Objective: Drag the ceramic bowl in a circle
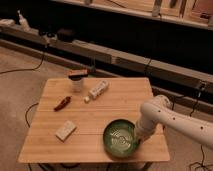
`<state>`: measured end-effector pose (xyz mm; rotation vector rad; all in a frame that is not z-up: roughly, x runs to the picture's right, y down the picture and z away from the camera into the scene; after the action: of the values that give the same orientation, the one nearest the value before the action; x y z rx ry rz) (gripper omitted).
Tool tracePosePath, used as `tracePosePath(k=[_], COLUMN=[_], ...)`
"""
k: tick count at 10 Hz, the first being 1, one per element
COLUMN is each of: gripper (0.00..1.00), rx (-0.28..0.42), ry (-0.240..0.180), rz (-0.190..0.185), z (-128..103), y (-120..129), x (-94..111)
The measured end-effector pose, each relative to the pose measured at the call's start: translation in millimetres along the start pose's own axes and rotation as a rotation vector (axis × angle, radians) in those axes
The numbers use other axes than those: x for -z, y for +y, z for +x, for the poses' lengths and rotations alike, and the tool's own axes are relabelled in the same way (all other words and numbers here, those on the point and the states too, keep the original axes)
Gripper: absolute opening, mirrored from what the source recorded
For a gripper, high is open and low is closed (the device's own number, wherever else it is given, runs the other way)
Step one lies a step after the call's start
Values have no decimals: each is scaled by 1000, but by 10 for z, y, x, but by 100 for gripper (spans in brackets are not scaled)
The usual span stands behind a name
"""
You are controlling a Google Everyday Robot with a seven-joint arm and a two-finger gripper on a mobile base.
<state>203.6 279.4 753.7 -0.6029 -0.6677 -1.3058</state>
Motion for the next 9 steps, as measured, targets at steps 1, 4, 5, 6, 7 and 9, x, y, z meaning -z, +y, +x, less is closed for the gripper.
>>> tracePosePath(k=[1, 4, 5, 6, 7, 9], gripper=[0, 0, 0, 0, 0, 0], rx=[-26, -169, -230, -297, -346, -418], ry=[-7, -8, 3, 19, 42, 104], rz=[-17, -63, -74, -78, -78, -66], z=[-52, -97, -51, 23, 153, 517], y=[148, 745, 964, 1184, 1330, 1483], x=[8, 63, 102, 143, 198, 351])
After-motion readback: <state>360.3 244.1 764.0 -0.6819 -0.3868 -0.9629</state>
